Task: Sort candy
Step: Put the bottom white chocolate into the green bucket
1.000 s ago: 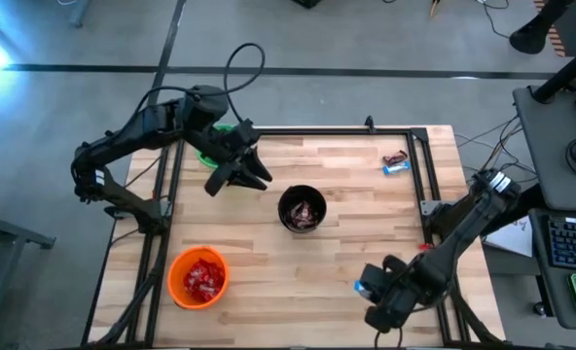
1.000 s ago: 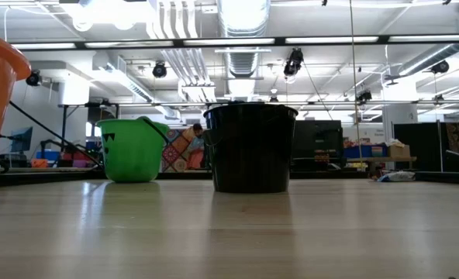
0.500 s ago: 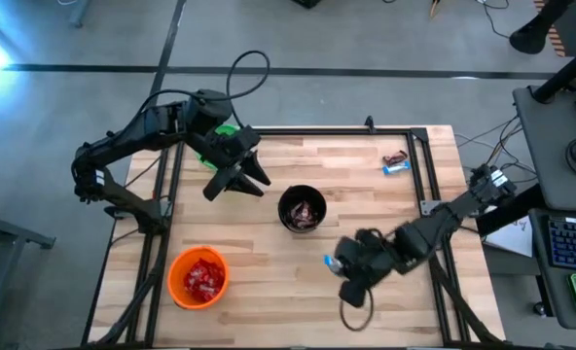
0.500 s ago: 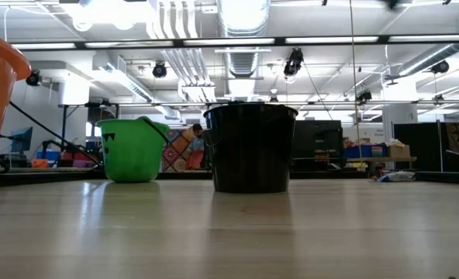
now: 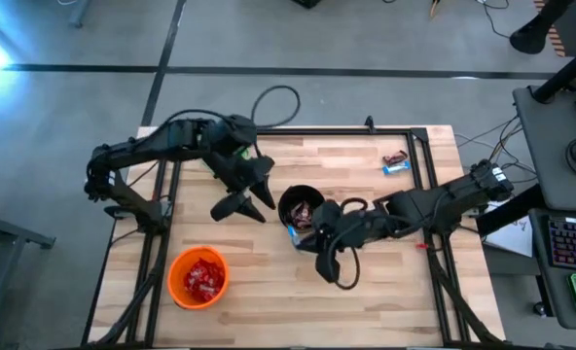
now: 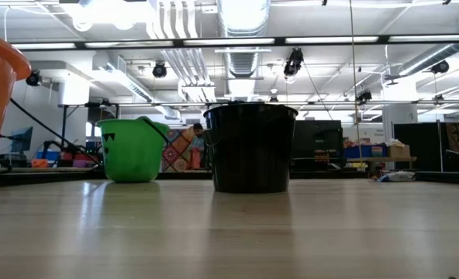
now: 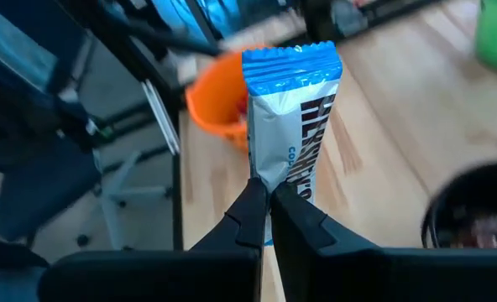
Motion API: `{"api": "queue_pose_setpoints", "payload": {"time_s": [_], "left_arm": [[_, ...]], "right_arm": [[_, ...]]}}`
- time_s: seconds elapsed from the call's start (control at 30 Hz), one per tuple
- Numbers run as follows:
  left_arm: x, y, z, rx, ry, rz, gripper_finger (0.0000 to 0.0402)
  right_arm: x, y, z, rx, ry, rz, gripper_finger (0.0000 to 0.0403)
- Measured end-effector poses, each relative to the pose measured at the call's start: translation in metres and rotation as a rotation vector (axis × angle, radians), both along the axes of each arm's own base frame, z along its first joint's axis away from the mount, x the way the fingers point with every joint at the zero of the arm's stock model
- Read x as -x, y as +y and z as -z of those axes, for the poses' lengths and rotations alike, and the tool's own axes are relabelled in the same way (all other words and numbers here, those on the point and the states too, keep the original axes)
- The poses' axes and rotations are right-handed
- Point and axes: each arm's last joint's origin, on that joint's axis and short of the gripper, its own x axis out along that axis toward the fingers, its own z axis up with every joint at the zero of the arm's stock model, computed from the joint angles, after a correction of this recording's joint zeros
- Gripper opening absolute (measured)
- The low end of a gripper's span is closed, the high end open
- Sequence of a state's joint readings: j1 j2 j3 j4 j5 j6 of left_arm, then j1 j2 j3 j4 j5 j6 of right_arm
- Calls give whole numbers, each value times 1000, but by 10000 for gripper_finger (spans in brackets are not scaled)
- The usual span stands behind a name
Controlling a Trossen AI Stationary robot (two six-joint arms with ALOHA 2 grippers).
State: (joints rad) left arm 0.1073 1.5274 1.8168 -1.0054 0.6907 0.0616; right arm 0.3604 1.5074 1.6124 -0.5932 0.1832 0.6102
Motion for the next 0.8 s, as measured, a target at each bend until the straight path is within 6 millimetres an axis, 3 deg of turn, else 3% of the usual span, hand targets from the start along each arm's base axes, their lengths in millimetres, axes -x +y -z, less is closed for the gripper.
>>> {"api": "queue_pose_setpoints", "payload": {"time_s": [0.4, 0.8], "left_arm": [[-23, -3, 20, -40, -7, 108, 193], [-35, -4, 14, 2, -146, 182, 193]], "right_arm": [[-8, -6, -12, -27, -119, -13, 8], [-17, -13, -8, -26, -121, 0, 8]]}}
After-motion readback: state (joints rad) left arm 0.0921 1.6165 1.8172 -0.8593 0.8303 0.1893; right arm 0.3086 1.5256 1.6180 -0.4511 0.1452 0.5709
